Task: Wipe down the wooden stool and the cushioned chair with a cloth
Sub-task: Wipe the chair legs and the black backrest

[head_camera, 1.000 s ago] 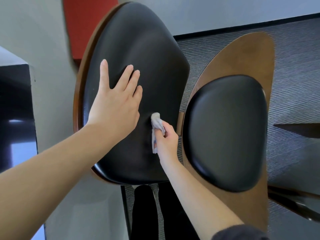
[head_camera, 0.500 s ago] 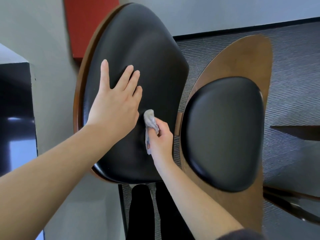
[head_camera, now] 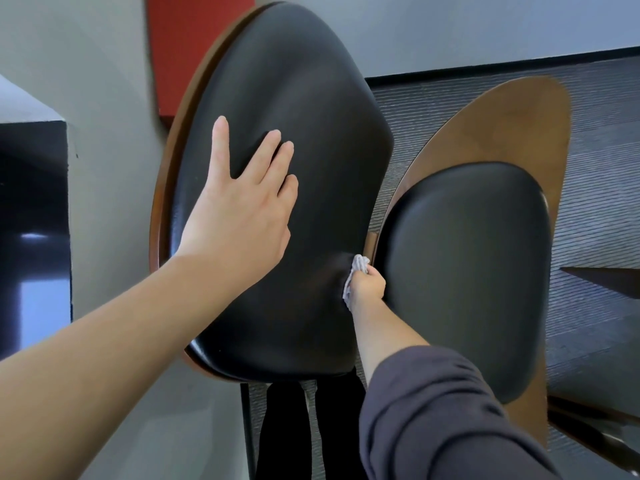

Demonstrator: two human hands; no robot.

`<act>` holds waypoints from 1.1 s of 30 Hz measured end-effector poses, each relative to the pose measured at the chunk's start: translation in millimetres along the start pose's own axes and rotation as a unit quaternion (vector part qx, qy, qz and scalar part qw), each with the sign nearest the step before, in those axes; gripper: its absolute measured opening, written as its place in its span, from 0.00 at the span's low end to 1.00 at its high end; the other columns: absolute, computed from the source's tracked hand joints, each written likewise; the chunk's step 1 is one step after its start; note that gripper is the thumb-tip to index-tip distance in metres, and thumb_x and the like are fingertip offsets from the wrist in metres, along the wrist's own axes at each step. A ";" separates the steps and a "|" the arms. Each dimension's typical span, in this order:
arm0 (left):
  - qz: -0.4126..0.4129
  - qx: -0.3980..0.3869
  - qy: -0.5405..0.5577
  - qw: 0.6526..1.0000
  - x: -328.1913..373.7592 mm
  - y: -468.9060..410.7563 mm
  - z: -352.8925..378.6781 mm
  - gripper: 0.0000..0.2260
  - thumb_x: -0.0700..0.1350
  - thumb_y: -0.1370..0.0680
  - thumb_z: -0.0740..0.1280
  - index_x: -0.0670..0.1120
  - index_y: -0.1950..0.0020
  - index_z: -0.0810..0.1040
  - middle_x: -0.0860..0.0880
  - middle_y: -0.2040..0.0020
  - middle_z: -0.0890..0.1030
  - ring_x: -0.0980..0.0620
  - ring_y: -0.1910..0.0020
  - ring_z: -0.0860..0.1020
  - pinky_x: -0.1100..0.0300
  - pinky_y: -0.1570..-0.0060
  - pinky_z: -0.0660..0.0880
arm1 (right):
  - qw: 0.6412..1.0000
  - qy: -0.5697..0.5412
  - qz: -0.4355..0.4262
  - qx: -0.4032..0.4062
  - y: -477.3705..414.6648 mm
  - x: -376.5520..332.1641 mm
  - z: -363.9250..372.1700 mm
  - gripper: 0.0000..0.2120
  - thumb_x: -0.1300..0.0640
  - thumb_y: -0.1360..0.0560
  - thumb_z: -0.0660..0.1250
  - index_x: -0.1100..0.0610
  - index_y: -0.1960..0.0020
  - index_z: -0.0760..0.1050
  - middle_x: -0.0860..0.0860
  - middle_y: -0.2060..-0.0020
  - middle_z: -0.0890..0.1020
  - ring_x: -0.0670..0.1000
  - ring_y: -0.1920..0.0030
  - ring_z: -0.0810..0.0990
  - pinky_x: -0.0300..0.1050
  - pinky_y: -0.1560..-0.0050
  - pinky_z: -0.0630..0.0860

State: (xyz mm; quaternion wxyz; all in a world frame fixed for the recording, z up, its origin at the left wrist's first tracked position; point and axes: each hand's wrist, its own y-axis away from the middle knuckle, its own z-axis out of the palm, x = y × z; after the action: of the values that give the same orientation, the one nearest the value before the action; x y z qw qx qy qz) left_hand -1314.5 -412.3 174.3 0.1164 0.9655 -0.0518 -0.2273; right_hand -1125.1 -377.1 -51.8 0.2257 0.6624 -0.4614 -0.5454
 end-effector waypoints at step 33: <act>-0.056 -0.045 -0.060 0.996 20.0 -35.3 0.2 0.30 0.58 0.18 0.46 0.45 0.20 0.44 0.37 0.22 0.38 0.34 0.24 0.36 0.29 0.32 0.37 | 0.915 0.149 -0.342 -0.154 58.1 -64.9 28.5 0.10 0.56 0.23 0.59 0.48 0.46 0.77 0.52 0.50 0.80 0.50 0.49 0.80 0.54 0.42 0.78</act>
State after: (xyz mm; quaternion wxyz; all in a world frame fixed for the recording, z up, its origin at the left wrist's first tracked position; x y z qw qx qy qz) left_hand -1295.1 -381.2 156.8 0.1436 0.9452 0.0059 -0.2931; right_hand -1171.5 -343.1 19.6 0.1907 0.8107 -0.0780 -0.5481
